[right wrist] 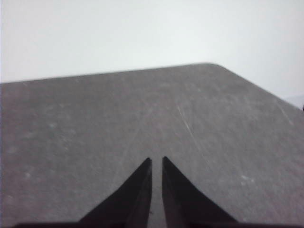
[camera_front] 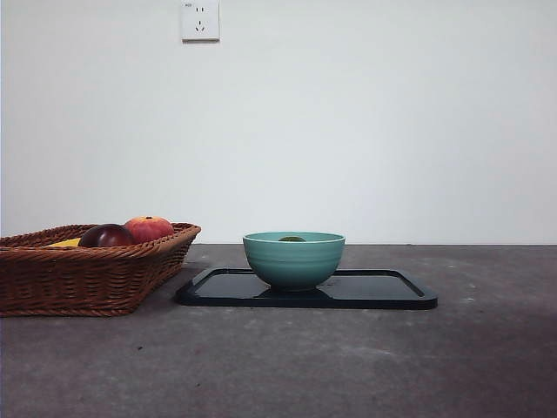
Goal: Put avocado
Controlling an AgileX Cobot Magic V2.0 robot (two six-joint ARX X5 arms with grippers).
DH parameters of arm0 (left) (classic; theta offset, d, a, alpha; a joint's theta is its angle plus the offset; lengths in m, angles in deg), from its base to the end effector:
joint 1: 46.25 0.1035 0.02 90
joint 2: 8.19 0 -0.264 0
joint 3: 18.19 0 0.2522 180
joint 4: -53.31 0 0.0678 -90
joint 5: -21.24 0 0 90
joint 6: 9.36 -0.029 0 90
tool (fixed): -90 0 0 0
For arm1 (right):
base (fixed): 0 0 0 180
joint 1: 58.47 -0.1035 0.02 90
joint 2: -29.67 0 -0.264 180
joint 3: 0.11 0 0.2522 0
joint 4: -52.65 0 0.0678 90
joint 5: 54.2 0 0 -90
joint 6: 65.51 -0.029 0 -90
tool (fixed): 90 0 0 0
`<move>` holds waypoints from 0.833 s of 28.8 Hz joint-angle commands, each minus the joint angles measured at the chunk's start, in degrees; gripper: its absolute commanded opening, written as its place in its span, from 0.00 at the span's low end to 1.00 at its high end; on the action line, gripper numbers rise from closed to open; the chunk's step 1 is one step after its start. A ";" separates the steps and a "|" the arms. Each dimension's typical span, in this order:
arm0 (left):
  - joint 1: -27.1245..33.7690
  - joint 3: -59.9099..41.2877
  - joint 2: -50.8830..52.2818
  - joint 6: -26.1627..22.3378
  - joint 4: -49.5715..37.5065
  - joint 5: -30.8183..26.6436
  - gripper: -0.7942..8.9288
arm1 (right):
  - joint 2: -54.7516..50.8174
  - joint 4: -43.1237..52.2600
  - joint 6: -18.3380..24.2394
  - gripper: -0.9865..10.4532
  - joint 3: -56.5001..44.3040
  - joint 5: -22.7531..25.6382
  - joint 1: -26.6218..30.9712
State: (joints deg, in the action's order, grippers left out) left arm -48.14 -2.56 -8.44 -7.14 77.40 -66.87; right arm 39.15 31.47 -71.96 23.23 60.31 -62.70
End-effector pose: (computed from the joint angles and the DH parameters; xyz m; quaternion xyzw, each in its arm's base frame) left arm 0.0948 -0.0041 0.1569 -0.0193 0.0766 -0.0314 0.9964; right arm 0.0985 -0.0048 0.1954 0.0394 0.0519 -0.1789 0.9817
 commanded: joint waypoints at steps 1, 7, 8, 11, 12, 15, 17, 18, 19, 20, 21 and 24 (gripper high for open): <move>0.11 -1.25 0.07 -0.66 0.37 0.09 0.11 | -1.57 1.07 0.07 0.12 -2.67 -5.53 2.86; 0.11 -1.25 0.09 -0.66 0.37 0.09 0.11 | -5.51 1.22 2.62 0.12 -7.91 -18.01 7.96; 0.11 -1.25 0.09 -0.66 0.37 0.09 0.11 | -6.25 1.22 2.62 0.11 -8.66 -19.37 8.72; 0.11 -1.25 0.09 -0.66 0.37 0.09 0.11 | -8.66 -2.75 3.13 0.11 -9.01 -21.94 10.45; 0.11 -1.25 0.07 -0.66 0.37 0.09 0.11 | -9.40 -2.97 3.19 0.12 -9.01 -22.25 10.71; 0.11 -1.25 0.07 -0.66 0.37 0.09 0.11 | -9.27 -2.71 4.44 0.11 -9.01 -22.16 10.80; 0.11 -1.25 0.07 -0.66 0.37 0.09 0.11 | -9.27 -2.54 4.37 0.12 -9.01 -22.14 10.80; 0.11 -1.25 0.07 -0.66 0.37 0.09 0.11 | -9.27 -2.45 4.13 0.12 -9.01 -22.18 10.80; 0.11 -1.25 0.07 -0.66 0.37 0.11 0.11 | -9.27 -2.40 4.15 0.12 -9.01 -22.16 10.80; 0.11 -1.25 0.07 -0.66 0.37 0.09 0.11 | -9.27 -2.38 4.15 0.12 -9.01 -22.16 10.80; 0.11 -1.25 0.07 -0.68 0.37 0.07 0.11 | -9.27 -2.36 4.17 0.11 -9.01 -22.12 10.80; 0.11 -1.25 0.07 -0.66 0.37 0.09 0.11 | -9.27 -1.99 4.15 0.12 -9.01 -22.14 10.80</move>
State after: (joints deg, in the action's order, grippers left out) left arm -48.14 -2.56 -8.44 -7.14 77.40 -66.84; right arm 29.86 29.37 -68.27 14.58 38.23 -51.99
